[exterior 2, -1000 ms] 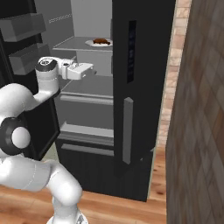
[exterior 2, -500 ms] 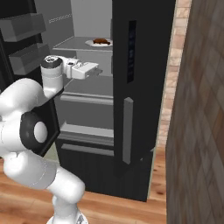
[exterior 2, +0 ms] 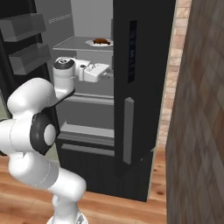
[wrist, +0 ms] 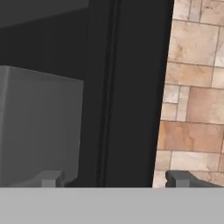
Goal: Retrieve the chicken drumstick from the fridge and place it on the saucepan with marinade on the stove.
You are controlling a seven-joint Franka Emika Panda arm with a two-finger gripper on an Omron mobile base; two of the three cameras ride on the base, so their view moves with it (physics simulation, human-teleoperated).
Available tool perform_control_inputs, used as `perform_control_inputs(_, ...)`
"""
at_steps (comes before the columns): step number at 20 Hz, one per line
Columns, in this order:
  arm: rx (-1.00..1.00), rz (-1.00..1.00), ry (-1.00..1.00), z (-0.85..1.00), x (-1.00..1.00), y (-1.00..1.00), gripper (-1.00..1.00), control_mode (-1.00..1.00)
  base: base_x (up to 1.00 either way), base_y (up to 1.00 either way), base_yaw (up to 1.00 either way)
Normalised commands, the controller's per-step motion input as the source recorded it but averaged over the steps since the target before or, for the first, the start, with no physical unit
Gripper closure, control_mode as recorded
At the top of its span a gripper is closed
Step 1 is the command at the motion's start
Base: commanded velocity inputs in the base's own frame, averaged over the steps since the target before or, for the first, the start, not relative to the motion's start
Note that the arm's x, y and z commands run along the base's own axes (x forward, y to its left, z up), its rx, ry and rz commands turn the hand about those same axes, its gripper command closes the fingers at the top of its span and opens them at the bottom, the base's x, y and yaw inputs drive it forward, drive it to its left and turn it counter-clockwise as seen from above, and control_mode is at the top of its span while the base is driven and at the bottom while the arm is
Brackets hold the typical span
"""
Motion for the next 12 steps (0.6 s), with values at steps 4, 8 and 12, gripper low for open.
perform_control_inputs(4, 0.00, 0.06, 0.00, -0.04, -0.02, -0.40, -1.00, -1.00, 0.00, 0.00, 0.00)
perform_control_inputs(8, 0.00, 0.05, -0.01, -0.02, -0.11, -0.56, -1.00, -1.00, 0.00, 0.00, 0.00)
perform_control_inputs(12, 0.00, 0.08, -0.02, 0.00, -0.20, -0.72, -1.00, -1.00, 0.00, 0.00, 0.00)
